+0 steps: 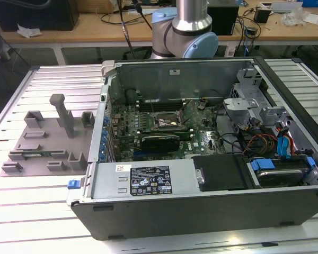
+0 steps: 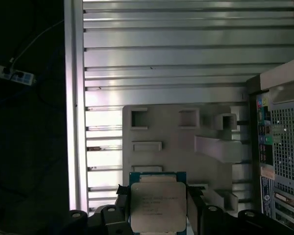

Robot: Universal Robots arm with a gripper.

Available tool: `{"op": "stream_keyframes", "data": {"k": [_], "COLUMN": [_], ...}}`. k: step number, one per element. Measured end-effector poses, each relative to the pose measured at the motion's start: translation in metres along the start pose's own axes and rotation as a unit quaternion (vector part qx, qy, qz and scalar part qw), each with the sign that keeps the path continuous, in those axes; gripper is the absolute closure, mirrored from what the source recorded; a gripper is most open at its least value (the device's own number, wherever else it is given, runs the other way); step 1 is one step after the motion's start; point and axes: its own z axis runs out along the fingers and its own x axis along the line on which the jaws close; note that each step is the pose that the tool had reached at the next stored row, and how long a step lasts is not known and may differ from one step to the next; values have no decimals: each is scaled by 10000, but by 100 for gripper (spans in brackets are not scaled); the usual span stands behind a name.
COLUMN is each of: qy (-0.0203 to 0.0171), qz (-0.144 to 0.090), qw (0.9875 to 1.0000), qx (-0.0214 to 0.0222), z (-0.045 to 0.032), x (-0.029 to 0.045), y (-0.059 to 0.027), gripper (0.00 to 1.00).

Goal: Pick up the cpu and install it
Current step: 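Pick up the cpu and move it towards the insertion slot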

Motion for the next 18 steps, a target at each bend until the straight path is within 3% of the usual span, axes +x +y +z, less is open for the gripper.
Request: {"op": "stream_keyframes", "data": {"k": [3,13,18], "qy": [1,0,1], "qz": [0,0,0], "qw": [10000,10000,10000], "qx": [0,0,0], "z": [-103,-632,-750], "x": [-4,-23,-28], "y": [6,37,44], "gripper": [45,45,45]}}
